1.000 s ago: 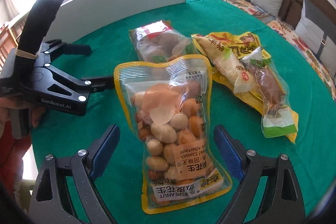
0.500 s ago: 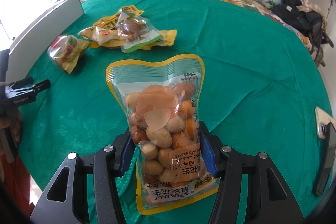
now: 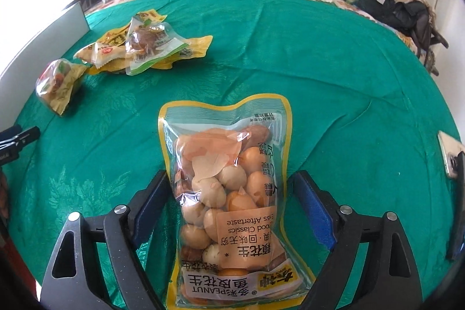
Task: Organize snacks
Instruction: 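Lift the peanut bag with the right tool and hold it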
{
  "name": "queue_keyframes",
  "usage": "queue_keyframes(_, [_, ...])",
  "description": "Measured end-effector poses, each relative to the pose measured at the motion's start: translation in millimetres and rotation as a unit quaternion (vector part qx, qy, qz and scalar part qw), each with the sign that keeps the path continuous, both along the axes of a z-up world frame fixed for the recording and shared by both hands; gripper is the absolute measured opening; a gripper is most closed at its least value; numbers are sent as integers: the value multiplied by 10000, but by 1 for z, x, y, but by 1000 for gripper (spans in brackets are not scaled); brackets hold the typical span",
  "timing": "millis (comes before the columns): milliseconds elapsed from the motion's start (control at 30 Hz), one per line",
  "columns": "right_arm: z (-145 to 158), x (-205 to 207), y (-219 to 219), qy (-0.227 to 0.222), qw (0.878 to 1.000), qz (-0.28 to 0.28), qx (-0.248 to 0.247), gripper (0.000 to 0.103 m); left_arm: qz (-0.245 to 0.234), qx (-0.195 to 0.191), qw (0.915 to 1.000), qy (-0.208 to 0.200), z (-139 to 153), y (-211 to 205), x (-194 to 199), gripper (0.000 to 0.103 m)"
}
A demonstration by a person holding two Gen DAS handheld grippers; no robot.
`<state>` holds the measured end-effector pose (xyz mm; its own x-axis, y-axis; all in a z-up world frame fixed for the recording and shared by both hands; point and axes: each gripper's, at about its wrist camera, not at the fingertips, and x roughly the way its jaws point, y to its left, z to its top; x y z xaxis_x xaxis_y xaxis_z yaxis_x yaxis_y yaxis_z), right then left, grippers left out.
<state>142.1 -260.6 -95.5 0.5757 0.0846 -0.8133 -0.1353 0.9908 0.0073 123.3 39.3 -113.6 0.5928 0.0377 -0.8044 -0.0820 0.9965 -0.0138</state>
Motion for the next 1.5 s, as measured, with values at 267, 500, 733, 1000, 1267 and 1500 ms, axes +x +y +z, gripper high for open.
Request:
queue_keyframes(267, [-2, 1, 3, -113, 9999, -36, -26, 97, -2, 0, 10000, 0, 0, 0, -1, 103])
queue_keyframes(500, [-3, 2, 3, -112, 9999, -34, -26, 97, -2, 1, 10000, 0, 0, 0, -1, 103])
queue_keyframes(733, [-3, 1, 3, -112, 9999, -33, -25, 97, -4, 3, 10000, 2, 0, 0, -1, 103])
queue_keyframes(1000, [-3, 2, 3, -112, 9999, -32, -26, 97, -10, -4, 10000, 7, 0, 1, -1, 103])
queue_keyframes(1267, [-3, 1, 3, -111, 9999, -32, -26, 97, -3, -2, 10000, 3, -1, 2, -1, 103])
queue_keyframes(1500, [-3, 2, 3, -111, 9999, -30, -26, 97, -7, -2, 10000, 3, -1, 2, -1, 103])
